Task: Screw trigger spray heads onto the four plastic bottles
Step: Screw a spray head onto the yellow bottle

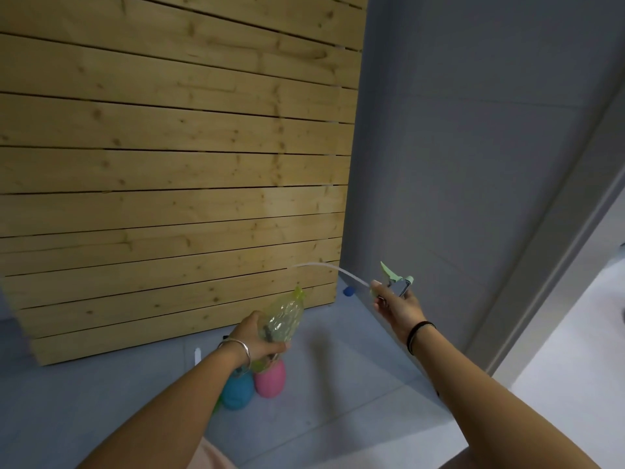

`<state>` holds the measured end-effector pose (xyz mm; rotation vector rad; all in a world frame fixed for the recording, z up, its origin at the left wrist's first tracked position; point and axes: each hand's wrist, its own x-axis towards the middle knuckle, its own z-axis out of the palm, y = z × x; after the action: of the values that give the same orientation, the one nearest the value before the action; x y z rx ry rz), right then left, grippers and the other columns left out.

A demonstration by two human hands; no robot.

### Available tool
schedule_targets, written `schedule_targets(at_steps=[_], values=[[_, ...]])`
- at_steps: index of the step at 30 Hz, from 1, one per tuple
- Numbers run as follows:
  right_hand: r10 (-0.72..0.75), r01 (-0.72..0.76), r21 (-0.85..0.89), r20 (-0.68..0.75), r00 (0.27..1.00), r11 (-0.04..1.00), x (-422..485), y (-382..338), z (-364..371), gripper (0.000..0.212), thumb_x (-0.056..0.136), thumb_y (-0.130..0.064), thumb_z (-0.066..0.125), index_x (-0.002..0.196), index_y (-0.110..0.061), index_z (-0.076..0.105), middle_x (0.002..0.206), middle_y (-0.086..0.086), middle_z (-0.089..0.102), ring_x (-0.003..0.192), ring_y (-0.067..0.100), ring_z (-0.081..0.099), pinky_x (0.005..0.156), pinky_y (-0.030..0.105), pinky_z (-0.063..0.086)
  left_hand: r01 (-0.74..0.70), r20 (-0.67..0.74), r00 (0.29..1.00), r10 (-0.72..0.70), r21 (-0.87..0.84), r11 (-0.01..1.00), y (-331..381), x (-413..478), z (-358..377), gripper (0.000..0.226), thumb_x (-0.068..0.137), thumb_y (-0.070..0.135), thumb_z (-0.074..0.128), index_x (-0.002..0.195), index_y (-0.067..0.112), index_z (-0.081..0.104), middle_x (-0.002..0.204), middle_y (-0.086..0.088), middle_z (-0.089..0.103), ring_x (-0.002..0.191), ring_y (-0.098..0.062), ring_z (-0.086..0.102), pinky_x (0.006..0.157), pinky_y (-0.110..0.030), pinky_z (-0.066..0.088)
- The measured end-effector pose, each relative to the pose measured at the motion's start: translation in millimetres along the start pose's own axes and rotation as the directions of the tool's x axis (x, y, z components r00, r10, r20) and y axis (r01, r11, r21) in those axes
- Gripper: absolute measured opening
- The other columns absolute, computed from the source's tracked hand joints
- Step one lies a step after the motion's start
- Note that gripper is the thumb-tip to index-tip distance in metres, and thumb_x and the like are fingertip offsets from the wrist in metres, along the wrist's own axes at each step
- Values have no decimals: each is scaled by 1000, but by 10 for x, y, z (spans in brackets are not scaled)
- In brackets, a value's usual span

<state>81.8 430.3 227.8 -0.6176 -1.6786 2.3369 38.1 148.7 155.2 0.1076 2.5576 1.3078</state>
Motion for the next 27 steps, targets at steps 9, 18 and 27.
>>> schedule_targets(at_steps=[9,18,27], values=[[-16,17,-39,16,1000,999,41,-11,-108,25,80,-10,70,96,-13,51,79,6,58,57,13,51,48,18,52,38,-53,998,-40,-40,998,-74,59,-28,85,46,43,85,119,20,47,109,3,58,98,-18,57,86,-33,51],[20,-13,-99,69,997,995,19,-29,-207,31,81,-8,69,106,-7,53,96,15,57,57,14,48,50,20,51,57,-85,995,-60,-41,998,-114,69,-66,87,45,44,85,119,19,48,109,2,60,98,-18,58,85,-32,52],[70,10,-345,217,974,938,-69,-9,-57,40,81,-16,71,115,-11,50,86,4,60,70,15,57,60,20,52,-96,-22,995,99,111,989,19,-20,-9,85,46,38,86,121,24,48,114,3,59,100,-18,58,88,-34,53]])
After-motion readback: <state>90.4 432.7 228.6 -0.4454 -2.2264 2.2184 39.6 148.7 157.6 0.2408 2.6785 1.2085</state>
